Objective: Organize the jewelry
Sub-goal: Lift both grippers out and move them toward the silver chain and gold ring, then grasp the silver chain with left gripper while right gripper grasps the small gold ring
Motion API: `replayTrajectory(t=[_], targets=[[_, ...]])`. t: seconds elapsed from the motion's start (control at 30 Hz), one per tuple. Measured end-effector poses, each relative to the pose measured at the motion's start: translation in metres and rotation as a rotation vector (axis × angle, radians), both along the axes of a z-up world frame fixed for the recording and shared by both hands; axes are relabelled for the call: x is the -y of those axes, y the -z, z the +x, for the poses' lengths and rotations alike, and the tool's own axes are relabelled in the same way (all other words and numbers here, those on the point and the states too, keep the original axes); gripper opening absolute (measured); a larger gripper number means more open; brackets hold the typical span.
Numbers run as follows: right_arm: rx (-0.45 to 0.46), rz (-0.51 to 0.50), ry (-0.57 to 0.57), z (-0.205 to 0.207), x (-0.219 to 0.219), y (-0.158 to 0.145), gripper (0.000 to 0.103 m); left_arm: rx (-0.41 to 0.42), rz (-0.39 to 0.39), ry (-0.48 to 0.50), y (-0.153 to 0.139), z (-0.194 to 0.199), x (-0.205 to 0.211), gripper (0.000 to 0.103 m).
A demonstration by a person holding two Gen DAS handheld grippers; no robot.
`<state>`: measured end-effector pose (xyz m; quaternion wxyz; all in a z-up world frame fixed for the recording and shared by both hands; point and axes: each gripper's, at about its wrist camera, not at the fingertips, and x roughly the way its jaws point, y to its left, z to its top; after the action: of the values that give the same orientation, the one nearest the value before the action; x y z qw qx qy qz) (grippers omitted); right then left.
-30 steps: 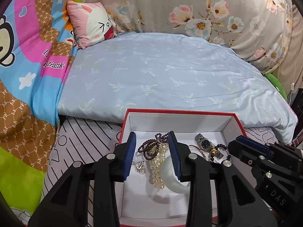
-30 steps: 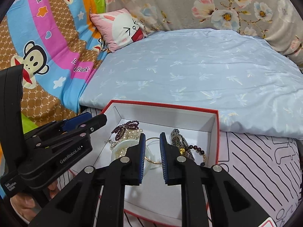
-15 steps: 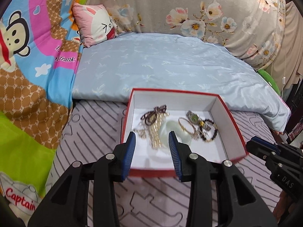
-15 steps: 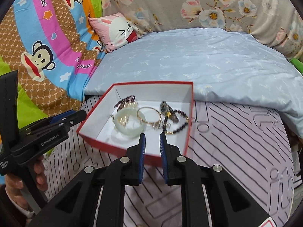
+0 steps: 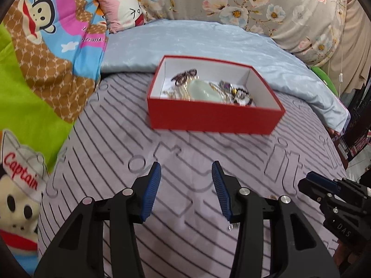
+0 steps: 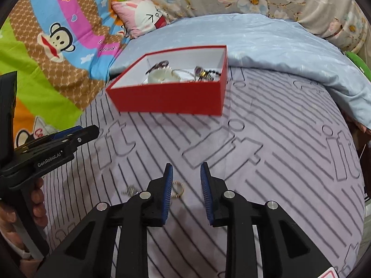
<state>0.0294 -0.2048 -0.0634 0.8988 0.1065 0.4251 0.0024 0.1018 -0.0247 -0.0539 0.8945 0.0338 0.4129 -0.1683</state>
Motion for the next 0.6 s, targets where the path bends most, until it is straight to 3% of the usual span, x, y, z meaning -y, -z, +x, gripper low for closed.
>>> replayTrajectory(t=[0.13, 0.6], targets=[[-0.020, -0.010, -0.017, -0.007, -0.011, 0.013, 0.033, -0.004, 0.044, -0.008, 0.014, -0.020, -0.001, 0.055], [-0.057, -0.019, -0.007, 0.008, -0.023, 0.036, 0.033, -0.059, 0.083, 0.010, 0.038, -0.049, -0.011, 0.055]])
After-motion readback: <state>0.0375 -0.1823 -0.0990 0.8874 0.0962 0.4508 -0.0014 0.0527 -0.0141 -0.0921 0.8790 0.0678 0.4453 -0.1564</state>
